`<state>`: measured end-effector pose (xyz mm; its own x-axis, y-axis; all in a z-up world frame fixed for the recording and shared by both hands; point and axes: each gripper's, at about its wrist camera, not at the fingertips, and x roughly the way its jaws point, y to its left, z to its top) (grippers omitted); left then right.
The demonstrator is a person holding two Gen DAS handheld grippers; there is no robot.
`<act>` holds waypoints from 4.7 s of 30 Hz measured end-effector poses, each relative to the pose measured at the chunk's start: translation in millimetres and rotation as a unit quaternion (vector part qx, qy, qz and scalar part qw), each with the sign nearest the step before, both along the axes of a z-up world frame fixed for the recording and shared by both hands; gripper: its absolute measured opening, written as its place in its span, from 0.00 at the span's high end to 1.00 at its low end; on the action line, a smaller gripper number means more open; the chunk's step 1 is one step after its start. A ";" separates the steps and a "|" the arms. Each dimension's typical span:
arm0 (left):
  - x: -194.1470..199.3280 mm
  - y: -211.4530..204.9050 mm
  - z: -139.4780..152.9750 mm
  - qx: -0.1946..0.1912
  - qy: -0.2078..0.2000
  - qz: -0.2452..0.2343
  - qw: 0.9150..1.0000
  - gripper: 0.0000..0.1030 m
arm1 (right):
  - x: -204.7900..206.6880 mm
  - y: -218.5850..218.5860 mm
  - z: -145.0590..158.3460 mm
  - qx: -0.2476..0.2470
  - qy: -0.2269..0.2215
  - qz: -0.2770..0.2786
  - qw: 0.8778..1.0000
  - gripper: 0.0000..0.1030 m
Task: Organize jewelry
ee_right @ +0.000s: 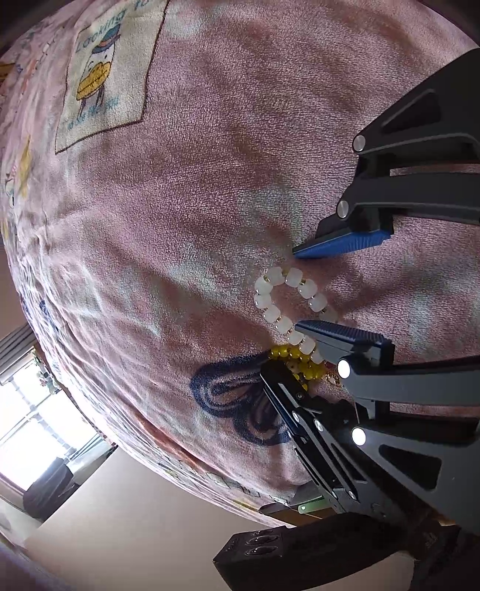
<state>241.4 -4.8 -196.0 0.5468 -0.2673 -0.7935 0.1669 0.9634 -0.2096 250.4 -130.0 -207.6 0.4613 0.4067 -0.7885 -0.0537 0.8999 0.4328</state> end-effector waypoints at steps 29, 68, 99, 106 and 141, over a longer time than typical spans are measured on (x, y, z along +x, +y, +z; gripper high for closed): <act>-33.3 16.0 68.6 0.023 -0.086 -0.001 0.996 0.92 | -12.9 -0.8 59.1 0.040 -0.077 0.006 0.996 0.89; -165.0 177.2 187.0 0.053 -0.200 0.179 0.962 0.92 | -73.0 201.6 175.4 0.102 -0.165 0.157 0.968 0.89; -184.2 209.2 180.3 0.099 -0.165 0.212 0.958 0.21 | -63.7 199.8 168.7 -0.006 -0.175 0.142 0.974 0.32; -192.8 211.1 180.1 0.074 -0.148 0.194 0.967 0.13 | -70.4 188.4 177.2 -0.066 -0.177 0.157 0.969 0.07; -196.5 206.0 170.7 0.094 -0.090 0.221 0.967 0.10 | -97.1 168.0 173.9 -0.105 -0.159 0.194 0.962 0.07</act>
